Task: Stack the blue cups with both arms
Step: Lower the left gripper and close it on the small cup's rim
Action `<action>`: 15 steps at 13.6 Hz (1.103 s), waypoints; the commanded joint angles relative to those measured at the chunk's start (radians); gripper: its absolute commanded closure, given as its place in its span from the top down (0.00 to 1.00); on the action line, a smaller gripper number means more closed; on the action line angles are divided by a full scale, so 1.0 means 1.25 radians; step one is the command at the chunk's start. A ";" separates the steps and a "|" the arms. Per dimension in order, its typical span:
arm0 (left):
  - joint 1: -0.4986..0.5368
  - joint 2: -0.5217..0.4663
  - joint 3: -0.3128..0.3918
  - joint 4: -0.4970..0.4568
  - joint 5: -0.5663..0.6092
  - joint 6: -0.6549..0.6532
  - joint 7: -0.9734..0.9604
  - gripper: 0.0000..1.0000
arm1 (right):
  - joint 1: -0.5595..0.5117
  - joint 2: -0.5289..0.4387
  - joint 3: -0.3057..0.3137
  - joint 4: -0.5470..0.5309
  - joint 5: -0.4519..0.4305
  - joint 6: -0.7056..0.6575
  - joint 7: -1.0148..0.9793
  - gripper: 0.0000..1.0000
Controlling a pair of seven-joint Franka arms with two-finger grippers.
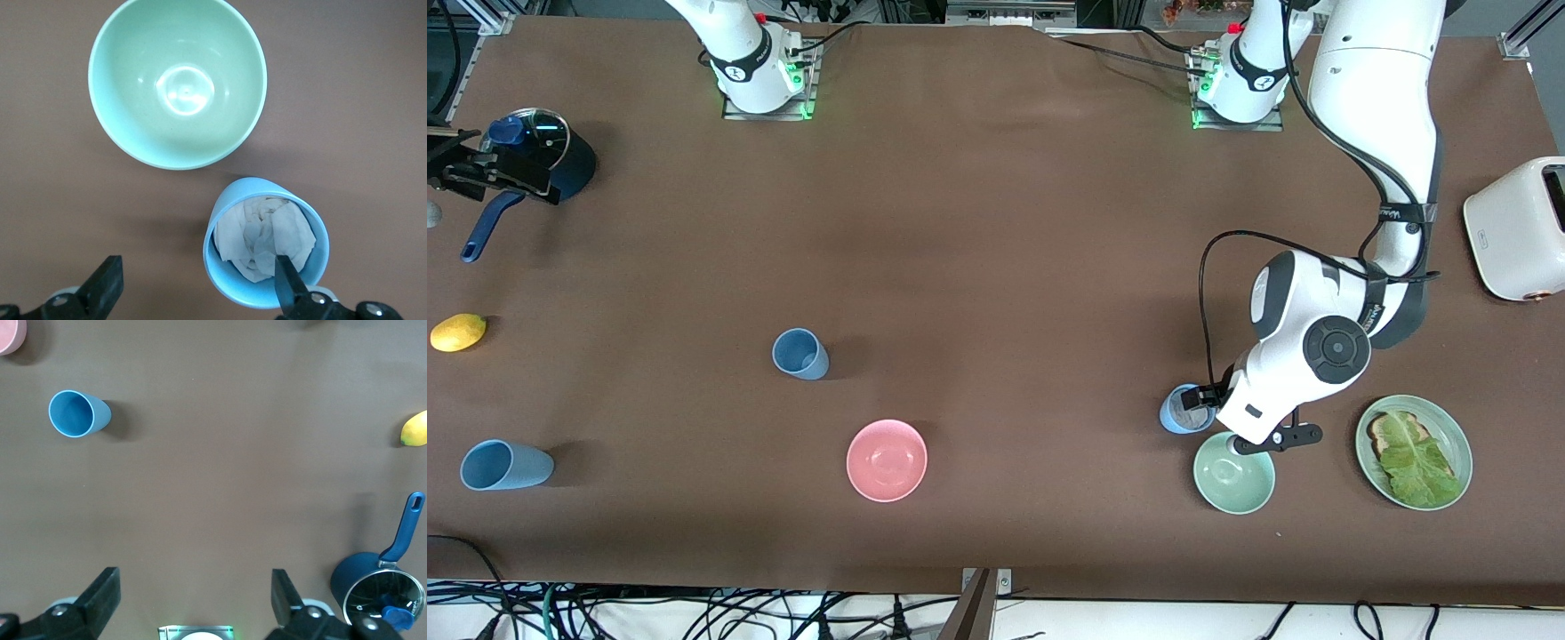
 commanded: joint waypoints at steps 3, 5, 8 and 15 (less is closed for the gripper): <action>-0.001 0.033 0.003 0.026 -0.004 0.034 0.019 1.00 | 0.000 0.006 0.001 0.014 0.014 -0.008 -0.008 1.00; -0.001 0.041 0.003 0.026 -0.005 0.042 0.019 1.00 | 0.001 0.006 0.002 0.013 0.013 -0.013 -0.011 1.00; -0.002 0.051 0.003 0.026 -0.004 0.060 0.019 1.00 | 0.002 0.004 0.002 0.013 0.011 -0.012 -0.009 1.00; -0.001 0.050 0.003 0.019 -0.011 0.077 0.009 0.00 | 0.001 0.006 0.002 0.013 0.013 -0.013 -0.011 1.00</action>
